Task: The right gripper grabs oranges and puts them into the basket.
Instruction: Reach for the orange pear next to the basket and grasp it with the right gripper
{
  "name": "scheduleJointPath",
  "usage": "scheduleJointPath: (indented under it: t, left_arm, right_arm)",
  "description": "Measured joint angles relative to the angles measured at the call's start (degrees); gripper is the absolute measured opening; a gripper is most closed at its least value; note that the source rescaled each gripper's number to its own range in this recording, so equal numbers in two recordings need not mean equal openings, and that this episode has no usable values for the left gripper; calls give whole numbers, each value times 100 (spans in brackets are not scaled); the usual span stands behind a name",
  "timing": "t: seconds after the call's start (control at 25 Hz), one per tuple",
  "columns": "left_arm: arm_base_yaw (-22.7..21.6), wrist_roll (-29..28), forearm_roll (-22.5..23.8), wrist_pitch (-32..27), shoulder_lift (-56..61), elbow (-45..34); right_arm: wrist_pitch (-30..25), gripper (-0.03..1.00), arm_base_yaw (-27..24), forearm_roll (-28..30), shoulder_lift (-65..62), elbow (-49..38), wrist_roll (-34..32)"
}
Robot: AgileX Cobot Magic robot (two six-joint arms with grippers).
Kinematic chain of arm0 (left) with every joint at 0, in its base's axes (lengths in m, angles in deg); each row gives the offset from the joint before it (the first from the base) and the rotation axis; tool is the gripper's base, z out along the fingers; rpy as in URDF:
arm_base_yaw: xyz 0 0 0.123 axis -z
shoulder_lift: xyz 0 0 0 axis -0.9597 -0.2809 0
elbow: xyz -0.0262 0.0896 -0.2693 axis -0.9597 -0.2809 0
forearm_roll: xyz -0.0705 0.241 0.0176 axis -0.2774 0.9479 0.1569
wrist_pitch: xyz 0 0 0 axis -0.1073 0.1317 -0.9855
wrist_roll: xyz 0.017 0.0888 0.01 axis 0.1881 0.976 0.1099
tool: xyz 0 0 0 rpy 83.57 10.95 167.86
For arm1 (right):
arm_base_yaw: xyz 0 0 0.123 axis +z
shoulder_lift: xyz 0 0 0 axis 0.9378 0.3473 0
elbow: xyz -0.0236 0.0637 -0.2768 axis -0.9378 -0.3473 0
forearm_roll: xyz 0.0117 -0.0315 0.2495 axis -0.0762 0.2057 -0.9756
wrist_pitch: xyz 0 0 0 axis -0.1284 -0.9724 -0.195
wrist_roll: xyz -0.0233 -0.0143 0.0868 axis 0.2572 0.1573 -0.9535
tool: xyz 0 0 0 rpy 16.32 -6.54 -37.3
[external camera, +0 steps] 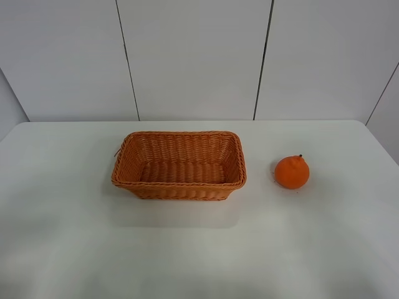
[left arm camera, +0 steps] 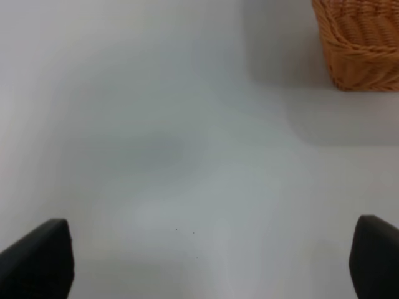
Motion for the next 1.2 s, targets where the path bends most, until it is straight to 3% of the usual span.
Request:
scheduleJointPath:
  t: [0.32, 0.64, 0.88, 1.2]
  left_arm:
    - [0, 0, 0, 0, 0, 0]
    - [0, 0, 0, 0, 0, 0]
    - [0, 0, 0, 0, 0, 0]
    - [0, 0, 0, 0, 0, 0]
  right_arm:
    - [106, 100, 0, -330, 3690, 1507, 333]
    - [-284, 100, 62, -297, 6839, 3272, 588]
    - [-118, 100, 521, -185, 8002, 4101, 724]
    - [653, 100, 554, 83, 8628, 4273, 490]
